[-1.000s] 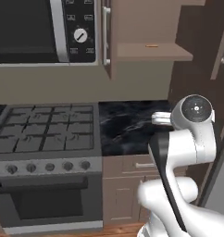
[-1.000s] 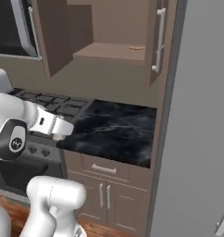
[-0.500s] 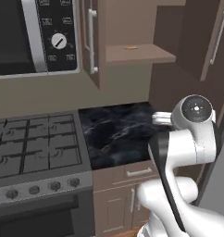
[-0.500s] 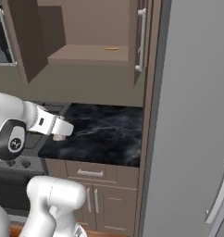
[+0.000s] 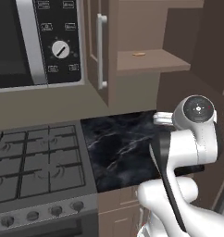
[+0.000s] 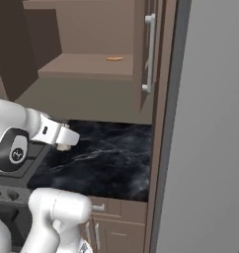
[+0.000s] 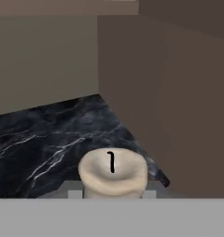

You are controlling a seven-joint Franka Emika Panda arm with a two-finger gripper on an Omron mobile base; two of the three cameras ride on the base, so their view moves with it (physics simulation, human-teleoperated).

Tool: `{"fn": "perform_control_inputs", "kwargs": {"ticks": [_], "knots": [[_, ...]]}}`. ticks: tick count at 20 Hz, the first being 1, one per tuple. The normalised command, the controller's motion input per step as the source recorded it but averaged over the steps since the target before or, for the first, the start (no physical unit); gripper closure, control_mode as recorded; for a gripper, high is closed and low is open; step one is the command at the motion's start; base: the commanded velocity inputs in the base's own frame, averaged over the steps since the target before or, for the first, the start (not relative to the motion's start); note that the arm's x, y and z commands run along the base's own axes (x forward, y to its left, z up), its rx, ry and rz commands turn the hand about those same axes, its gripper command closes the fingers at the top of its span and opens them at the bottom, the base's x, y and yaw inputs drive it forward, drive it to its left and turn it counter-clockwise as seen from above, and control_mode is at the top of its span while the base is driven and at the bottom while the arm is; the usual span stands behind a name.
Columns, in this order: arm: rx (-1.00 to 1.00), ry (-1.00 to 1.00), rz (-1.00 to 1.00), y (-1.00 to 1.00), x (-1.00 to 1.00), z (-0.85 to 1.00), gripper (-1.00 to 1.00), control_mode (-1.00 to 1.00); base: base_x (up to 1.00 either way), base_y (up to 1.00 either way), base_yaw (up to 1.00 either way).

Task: Pick the candle and candle from the dining table and place them in the open cabinet. Close the cabinet after placing the objects.

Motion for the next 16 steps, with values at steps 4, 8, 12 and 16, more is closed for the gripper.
{"fn": "perform_control_inputs", "kwargs": {"ticks": [4,8,12,16], "knots": [[0.0,0.0,0.0,0.0,0.0,0.0,1.0,1.0,0.58,0.16,0.0],[0.0,0.0,0.0,0.0,0.0,0.0,1.0,1.0,0.5,0.25,0.0],[0.0,0.0,0.0,0.0,0.0,0.0,1.0,1.0,0.19,0.16,0.0],[0.0,0.0,0.0,0.0,0.0,0.0,1.0,-1.0,0.0,0.0,0.0]]}}
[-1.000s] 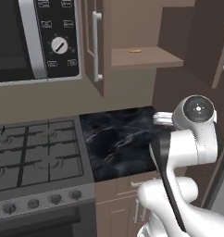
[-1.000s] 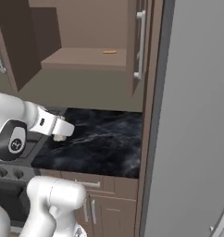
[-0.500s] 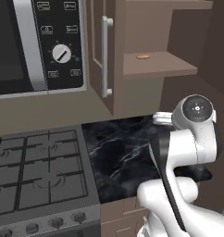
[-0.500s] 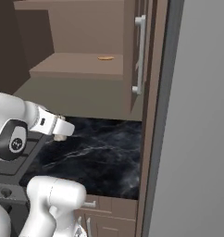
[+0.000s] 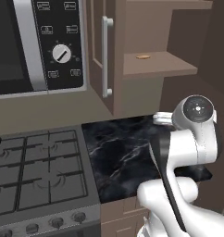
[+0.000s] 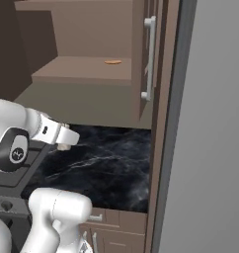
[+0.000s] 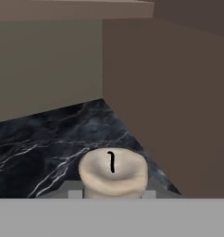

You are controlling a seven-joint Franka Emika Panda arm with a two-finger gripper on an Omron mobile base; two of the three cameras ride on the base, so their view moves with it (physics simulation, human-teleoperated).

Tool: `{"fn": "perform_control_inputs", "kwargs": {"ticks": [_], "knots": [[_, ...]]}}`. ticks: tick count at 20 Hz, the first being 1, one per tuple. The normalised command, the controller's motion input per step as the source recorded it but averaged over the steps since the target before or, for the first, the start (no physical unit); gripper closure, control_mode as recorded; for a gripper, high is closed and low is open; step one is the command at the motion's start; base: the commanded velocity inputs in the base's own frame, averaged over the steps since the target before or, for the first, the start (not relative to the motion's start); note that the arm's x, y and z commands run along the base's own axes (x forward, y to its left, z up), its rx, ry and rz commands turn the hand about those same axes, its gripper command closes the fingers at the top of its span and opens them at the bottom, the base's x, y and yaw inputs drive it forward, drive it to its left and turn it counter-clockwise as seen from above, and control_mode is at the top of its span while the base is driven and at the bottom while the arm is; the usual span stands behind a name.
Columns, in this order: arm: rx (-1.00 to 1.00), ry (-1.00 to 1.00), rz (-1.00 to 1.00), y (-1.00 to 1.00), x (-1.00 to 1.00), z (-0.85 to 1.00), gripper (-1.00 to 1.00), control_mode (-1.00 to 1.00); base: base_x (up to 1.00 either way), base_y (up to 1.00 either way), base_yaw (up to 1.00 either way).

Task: Pick the candle and candle from the dining table and place them in the open cabinet. Close the cabinet after placing the objects.

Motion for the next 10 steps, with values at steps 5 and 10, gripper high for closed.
{"fn": "perform_control_inputs", "kwargs": {"ticks": [5,10], "knots": [[0.01,0.01,0.06,0.0,0.03,0.06,1.0,-1.0,0.0,0.0,0.0],[0.0,0.0,0.12,0.0,0.07,0.32,1.0,-1.0,0.0,0.0,0.0]]}}
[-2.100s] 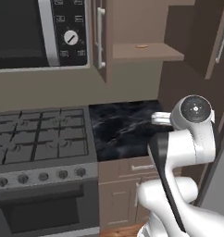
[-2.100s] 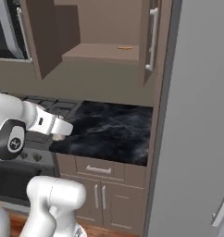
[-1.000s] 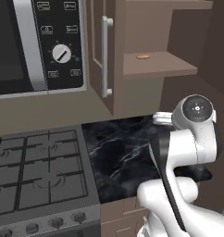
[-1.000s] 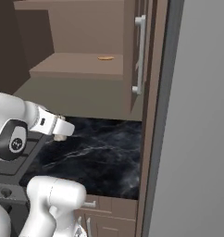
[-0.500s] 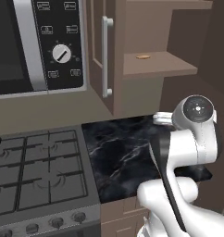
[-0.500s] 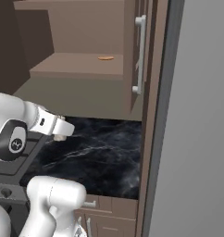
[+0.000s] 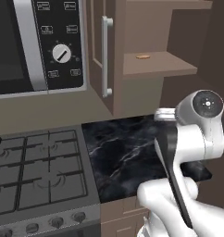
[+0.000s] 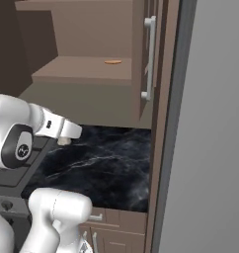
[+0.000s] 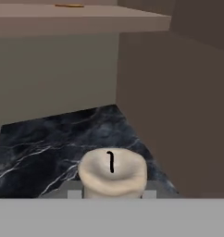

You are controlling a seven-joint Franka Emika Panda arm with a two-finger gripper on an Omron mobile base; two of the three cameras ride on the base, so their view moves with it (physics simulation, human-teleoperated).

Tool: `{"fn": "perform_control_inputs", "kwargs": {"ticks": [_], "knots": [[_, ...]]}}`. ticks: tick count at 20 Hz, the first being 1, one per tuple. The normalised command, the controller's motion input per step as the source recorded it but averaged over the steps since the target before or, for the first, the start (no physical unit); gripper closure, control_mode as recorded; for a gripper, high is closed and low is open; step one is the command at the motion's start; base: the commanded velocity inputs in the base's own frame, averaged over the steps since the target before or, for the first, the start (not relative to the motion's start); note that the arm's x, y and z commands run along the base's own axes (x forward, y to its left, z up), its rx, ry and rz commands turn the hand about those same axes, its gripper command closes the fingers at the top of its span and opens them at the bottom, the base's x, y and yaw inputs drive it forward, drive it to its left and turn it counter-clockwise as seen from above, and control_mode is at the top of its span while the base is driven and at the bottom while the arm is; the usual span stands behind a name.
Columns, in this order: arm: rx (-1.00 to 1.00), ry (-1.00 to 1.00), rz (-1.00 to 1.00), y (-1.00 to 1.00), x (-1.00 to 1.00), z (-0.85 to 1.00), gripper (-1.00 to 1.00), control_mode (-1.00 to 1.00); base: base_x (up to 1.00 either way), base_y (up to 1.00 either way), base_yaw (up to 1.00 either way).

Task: Pick the candle and candle from the dining table and place them in the open cabinet. Close the cabinet after placing the objects.

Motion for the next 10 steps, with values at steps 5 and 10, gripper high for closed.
{"fn": "perform_control_inputs", "kwargs": {"ticks": [5,10], "knots": [[0.0,0.0,0.14,0.0,0.01,0.41,1.0,-1.0,0.0,0.0,0.0],[0.0,0.0,0.06,0.0,0.0,0.52,1.0,-1.0,0.0,0.0,0.0]]}}
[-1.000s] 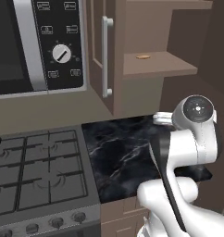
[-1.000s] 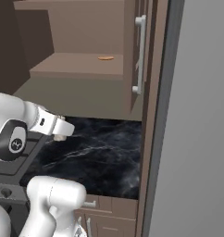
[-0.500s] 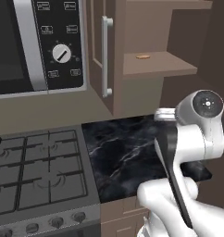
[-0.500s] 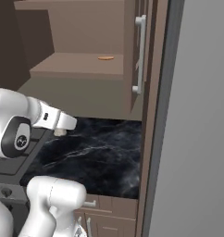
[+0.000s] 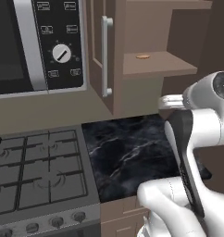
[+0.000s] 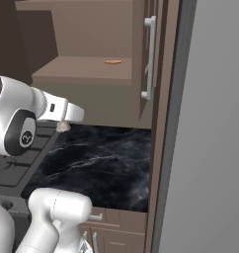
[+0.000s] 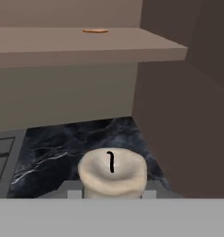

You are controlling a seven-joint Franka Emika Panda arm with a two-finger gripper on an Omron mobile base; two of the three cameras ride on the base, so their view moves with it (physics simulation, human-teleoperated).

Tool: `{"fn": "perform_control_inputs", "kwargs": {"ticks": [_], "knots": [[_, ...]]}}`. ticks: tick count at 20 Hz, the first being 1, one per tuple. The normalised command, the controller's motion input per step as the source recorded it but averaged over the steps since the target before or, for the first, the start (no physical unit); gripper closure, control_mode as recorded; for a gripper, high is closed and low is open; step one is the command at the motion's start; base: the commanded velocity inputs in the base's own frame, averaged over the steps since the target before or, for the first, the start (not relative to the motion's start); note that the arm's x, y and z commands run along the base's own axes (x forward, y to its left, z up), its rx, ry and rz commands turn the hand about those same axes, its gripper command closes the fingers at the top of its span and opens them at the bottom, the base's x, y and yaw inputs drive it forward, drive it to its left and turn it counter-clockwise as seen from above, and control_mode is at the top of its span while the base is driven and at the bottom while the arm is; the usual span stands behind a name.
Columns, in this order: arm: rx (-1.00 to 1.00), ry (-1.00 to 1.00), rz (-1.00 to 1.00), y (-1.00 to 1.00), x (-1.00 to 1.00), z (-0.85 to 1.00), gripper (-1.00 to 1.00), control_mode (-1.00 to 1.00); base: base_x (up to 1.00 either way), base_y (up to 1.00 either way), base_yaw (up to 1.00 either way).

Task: Pick the candle and candle from the dining table and place them in the open cabinet. Close the cabinet after placing the objects.

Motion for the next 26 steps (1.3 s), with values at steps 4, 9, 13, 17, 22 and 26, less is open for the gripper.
{"fn": "perform_control_inputs", "kwargs": {"ticks": [4,9,13,17,22,26], "knots": [[0.0,-0.02,0.02,0.05,0.0,0.41,1.0,-1.0,0.0,0.0,0.0],[0.0,-0.15,0.08,0.13,0.01,0.27,1.0,-1.0,0.0,0.0,0.0],[0.0,-0.14,0.07,0.09,0.01,0.25,1.0,-1.0,0.0,0.0,0.0],[0.0,-0.15,0.06,0.03,0.06,0.26,1.0,-1.0,0.0,0.0,0.0],[0.0,-0.11,0.04,0.07,0.16,0.21,1.0,-1.0,0.0,0.0,0.0],[0.0,-0.02,0.02,0.07,0.39,0.11,1.0,-1.0,0.0,0.0,0.0]]}}
